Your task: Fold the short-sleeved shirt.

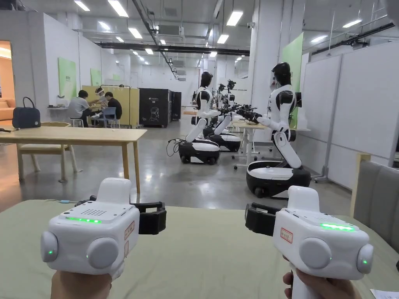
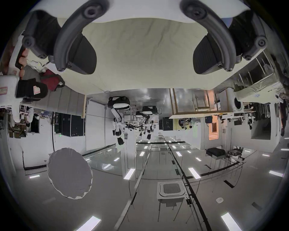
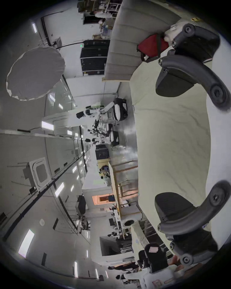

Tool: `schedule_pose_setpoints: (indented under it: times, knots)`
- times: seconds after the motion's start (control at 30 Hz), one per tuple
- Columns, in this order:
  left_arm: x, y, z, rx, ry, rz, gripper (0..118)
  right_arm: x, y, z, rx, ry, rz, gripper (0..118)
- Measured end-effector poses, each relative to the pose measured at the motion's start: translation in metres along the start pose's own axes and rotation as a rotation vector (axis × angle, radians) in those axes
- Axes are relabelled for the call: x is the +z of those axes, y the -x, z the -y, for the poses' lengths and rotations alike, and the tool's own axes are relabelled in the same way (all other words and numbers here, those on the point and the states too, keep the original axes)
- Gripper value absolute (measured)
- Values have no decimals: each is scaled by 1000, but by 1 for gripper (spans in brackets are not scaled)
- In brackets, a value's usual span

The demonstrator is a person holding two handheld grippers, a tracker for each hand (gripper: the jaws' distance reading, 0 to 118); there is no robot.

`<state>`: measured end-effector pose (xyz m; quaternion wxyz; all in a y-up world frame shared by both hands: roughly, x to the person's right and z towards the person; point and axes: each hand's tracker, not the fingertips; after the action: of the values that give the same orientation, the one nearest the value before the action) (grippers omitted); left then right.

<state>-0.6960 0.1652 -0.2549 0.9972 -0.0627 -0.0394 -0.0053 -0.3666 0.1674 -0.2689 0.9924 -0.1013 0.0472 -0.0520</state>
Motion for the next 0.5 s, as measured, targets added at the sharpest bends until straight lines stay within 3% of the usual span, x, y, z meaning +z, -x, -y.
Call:
schedule_pose_setpoints:
  times: [0.27,0.5]
  knots:
    - [-2,3,3,5,12,-8,118,4,-3,1,-28,58,-32,118]
    - [-2,1,3,6,18,-7,118,8,3,2,-6,52,-31,118]
